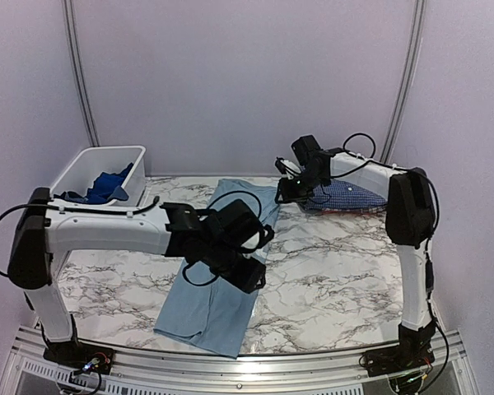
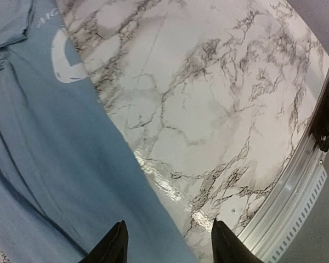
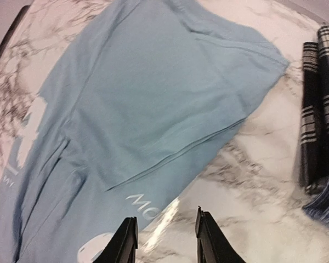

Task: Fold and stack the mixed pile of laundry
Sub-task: Rotate the rectangle-folded T-shirt at the center of the board.

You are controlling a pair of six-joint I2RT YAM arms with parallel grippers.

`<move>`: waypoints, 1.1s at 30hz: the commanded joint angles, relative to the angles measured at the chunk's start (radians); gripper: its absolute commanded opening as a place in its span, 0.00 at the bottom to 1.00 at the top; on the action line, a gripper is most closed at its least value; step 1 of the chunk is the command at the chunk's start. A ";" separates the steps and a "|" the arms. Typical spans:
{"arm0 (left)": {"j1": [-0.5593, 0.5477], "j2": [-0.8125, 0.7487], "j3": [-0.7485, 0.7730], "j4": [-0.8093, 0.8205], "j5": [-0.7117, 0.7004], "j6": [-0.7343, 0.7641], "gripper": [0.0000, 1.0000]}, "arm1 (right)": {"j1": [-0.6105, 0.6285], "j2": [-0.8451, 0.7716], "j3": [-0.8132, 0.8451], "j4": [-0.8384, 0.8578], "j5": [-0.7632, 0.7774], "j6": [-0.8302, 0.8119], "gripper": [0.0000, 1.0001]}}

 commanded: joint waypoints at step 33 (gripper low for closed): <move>0.061 0.078 -0.077 0.093 0.013 -0.169 0.45 | -0.032 0.084 0.032 -0.036 -0.193 -0.020 0.32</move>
